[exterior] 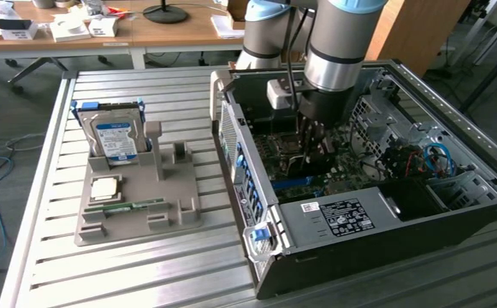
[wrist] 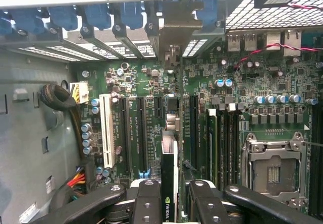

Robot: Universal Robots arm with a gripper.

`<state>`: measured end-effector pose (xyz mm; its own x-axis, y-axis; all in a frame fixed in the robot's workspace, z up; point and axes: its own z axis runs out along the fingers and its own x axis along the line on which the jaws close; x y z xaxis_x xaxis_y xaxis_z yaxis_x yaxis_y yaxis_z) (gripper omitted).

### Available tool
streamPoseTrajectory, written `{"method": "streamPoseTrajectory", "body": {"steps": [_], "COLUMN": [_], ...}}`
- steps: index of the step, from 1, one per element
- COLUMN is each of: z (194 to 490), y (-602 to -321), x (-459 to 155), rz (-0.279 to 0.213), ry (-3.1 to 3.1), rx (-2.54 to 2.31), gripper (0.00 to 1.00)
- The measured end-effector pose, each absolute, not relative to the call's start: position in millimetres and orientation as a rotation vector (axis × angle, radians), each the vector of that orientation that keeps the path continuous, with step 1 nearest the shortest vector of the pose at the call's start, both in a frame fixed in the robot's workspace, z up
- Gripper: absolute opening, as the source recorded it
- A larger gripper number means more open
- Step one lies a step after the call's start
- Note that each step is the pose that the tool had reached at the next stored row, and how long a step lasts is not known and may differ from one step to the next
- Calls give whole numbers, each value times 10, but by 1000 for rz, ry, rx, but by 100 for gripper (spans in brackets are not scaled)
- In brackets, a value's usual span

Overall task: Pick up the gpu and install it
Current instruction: 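Insert the gpu into the slot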

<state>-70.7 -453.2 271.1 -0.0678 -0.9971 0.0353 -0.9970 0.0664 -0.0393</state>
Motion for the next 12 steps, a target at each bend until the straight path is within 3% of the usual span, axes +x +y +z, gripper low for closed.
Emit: {"method": "streamPoseTrajectory", "body": {"steps": [12], "z": [2692], "y": [-4531], "x": [-708], "rz": [-83], "ry": [2293], "rx": [-2144], "gripper": [26]}}
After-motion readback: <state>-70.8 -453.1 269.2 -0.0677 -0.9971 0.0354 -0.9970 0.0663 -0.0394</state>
